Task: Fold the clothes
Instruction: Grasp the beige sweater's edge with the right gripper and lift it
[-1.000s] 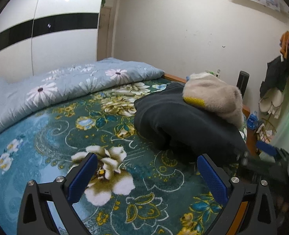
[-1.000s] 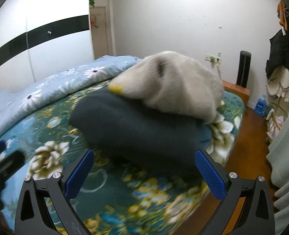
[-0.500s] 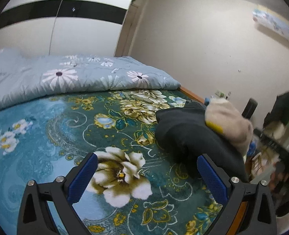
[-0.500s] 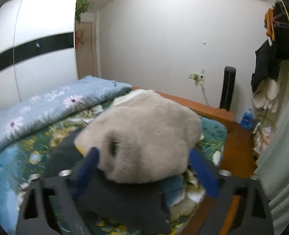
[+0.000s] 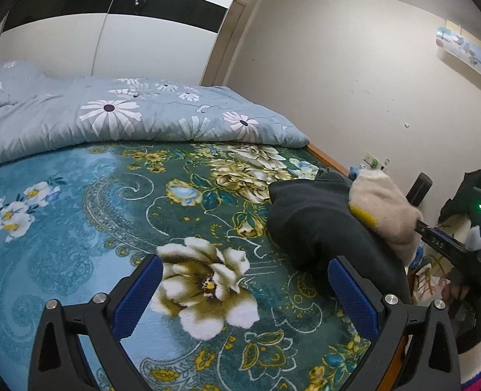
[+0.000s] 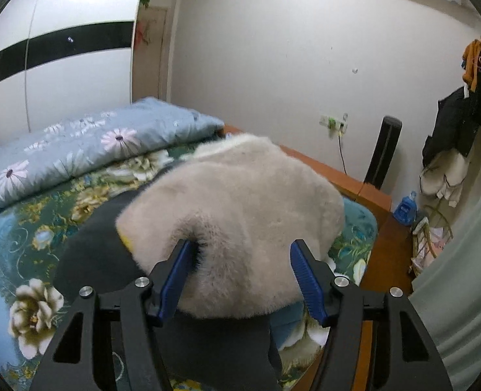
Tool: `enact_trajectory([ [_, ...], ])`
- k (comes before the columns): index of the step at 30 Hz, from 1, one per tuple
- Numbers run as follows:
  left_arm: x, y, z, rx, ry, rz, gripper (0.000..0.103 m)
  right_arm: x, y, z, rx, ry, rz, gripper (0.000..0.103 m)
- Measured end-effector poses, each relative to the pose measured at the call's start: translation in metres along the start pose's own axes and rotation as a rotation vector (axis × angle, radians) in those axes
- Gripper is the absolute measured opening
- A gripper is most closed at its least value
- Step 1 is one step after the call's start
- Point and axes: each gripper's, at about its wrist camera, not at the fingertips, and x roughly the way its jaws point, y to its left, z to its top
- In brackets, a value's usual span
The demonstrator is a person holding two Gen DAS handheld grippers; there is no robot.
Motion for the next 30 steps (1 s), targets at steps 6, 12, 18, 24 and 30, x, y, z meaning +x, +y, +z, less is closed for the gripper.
enact_trajectory([
  [6, 0.000, 0.004, 0.000, -0.015, 0.012, -0.001, 0.103, 0.034, 0.001, 0.012, -0.002, 0.063, 0.015, 0.065],
  [12, 0.002, 0.002, 0.000, -0.007, 0.025, -0.005, 0.103, 0.044, 0.014, 0.015, -0.086, 0.135, 0.015, 0.065],
  [18, 0.003, -0.001, -0.001, 0.003, 0.033, -0.012, 0.103, 0.042, 0.019, -0.008, -0.167, 0.184, -0.003, 0.065],
  [24, 0.004, -0.007, -0.003, 0.030, 0.040, -0.006, 0.103, 0.054, 0.008, 0.002, -0.061, 0.106, -0.072, 0.065],
  [30, 0.004, -0.001, -0.002, 0.016, 0.042, -0.002, 0.103, 0.043, 0.004, 0.024, 0.018, 0.036, -0.036, 0.013],
])
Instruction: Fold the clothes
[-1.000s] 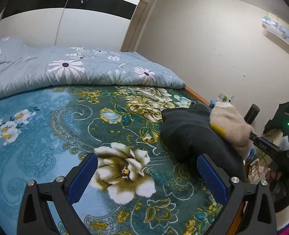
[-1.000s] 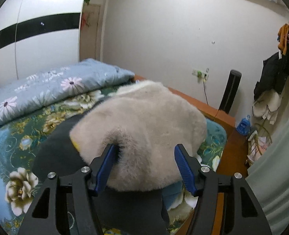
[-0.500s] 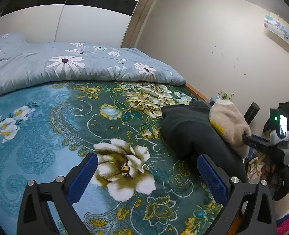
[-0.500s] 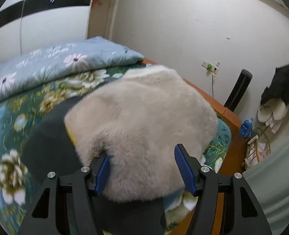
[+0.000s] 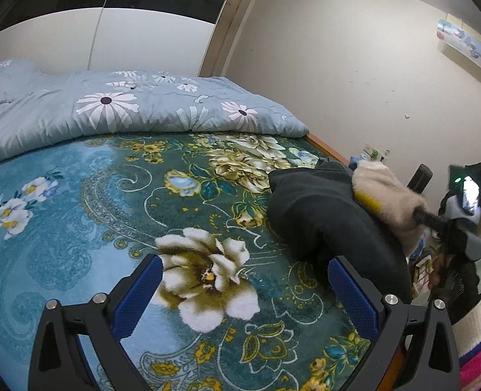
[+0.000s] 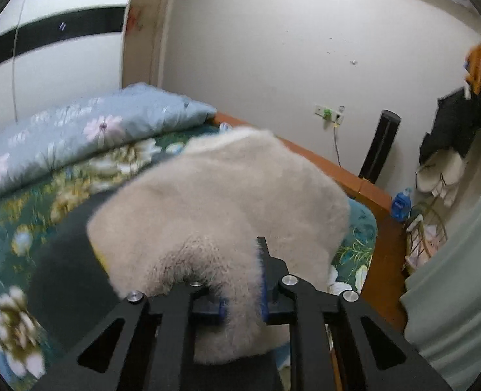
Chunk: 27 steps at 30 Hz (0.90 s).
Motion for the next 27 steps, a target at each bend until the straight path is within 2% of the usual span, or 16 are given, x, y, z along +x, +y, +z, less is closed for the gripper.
enact_trajectory([
  [6, -0.013, 0.010, 0.006, -0.027, -0.031, -0.007, 0.103, -0.079, 0.000, 0.060, -0.001, -0.222, 0.064, 0.011],
  [10, -0.026, 0.018, 0.011, -0.051, -0.057, -0.018, 0.103, -0.132, 0.005, 0.098, 0.009, -0.286, 0.143, 0.011],
  [16, -0.059, 0.040, 0.017, -0.091, -0.124, -0.010, 0.103, -0.197, 0.034, 0.121, -0.002, -0.339, 0.296, 0.011],
  [21, -0.091, 0.075, 0.017, -0.170, -0.183, 0.028, 0.103, -0.247, 0.074, 0.136, -0.065, -0.421, 0.401, 0.011],
  [27, -0.135, 0.139, -0.002, -0.306, -0.245, 0.100, 0.103, -0.323, 0.123, 0.155, -0.123, -0.536, 0.630, 0.011],
])
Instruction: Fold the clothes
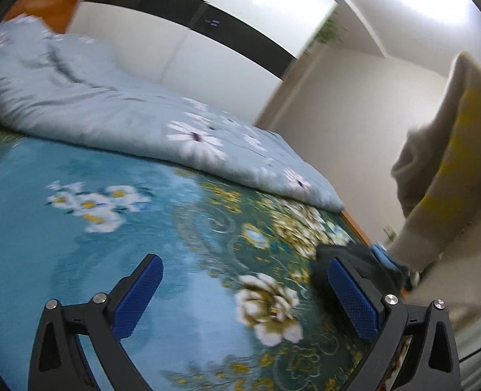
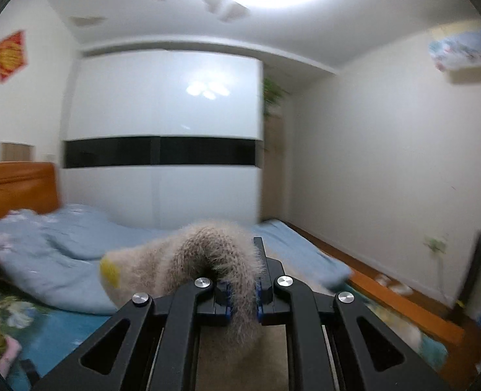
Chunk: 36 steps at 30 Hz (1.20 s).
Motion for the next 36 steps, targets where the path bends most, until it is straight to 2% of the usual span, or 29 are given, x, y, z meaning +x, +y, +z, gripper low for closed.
enact_trajectory([
  [6, -0.053, 0.080, 0.001, -0.111, -0.071, 0.152, 0.103, 0.002, 0.057, 0.019, 0.066, -0.033, 0.263, 0.011],
  [10, -0.090, 0.127, 0.001, -0.172, -0.120, 0.257, 0.103, 0.012, 0.069, 0.011, 0.152, -0.027, 0.414, 0.011],
  [12, -0.104, 0.142, -0.002, -0.201, -0.135, 0.283, 0.103, 0.025, 0.065, -0.001, 0.182, -0.005, 0.448, 0.011],
  [15, -0.107, 0.155, -0.010, -0.226, -0.120, 0.290, 0.103, 0.054, 0.043, -0.032, 0.217, 0.080, 0.461, 0.011],
  [17, -0.102, 0.159, -0.017, -0.231, -0.094, 0.287, 0.103, 0.080, 0.030, -0.067, 0.247, 0.185, 0.445, 0.011],
  [22, -0.073, 0.148, -0.027, -0.180, 0.003, 0.270, 0.103, 0.127, -0.029, -0.208, 0.212, 0.494, 0.346, 0.011],
  [25, -0.050, 0.133, -0.028, -0.133, 0.054, 0.263, 0.103, 0.129, -0.062, -0.294, 0.143, 0.635, 0.270, 0.011],
  [30, -0.007, 0.099, -0.027, -0.036, 0.143, 0.253, 0.103, 0.104, -0.079, -0.372, 0.046, 0.761, 0.225, 0.011],
  [33, 0.022, 0.076, -0.028, 0.041, 0.196, 0.246, 0.103, 0.085, -0.090, -0.395, 0.035, 0.801, 0.236, 0.012],
  [36, 0.049, 0.055, -0.031, 0.118, 0.251, 0.242, 0.103, 0.086, -0.094, -0.414, 0.023, 0.841, 0.237, 0.011],
])
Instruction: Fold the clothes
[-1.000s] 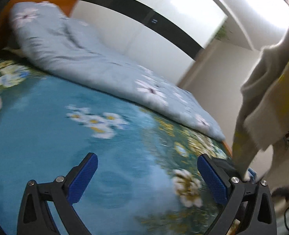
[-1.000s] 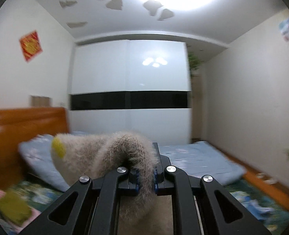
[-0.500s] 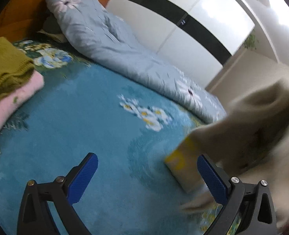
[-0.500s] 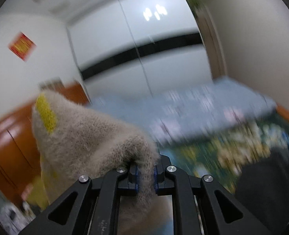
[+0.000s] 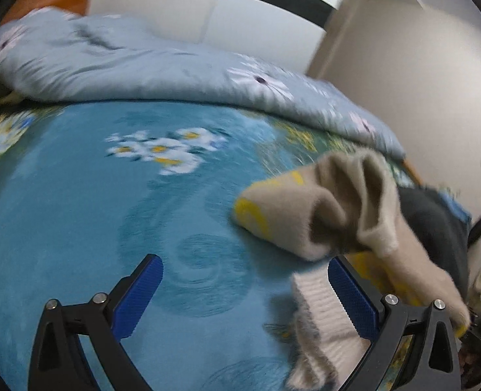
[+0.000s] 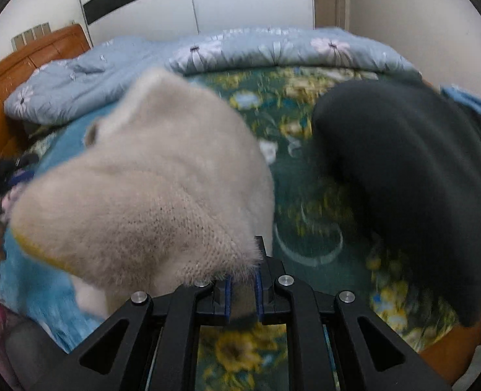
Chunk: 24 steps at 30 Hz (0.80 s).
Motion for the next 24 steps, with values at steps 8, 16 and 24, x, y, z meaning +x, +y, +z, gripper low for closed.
enact_trajectory([
  [8, 0.064, -0.041, 0.024, 0.121, 0.114, 0.029, 0.103, -0.025, -0.017, -0.028, 0.002, 0.015, -0.059, 0.015],
  [16, 0.091, -0.043, 0.028, 0.078, 0.128, 0.069, 0.103, -0.091, 0.007, -0.027, -0.058, -0.120, -0.083, 0.028],
  [24, 0.092, -0.028, 0.038, -0.080, 0.088, 0.112, 0.101, -0.058, 0.151, 0.006, -0.381, -0.219, 0.045, 0.066],
])
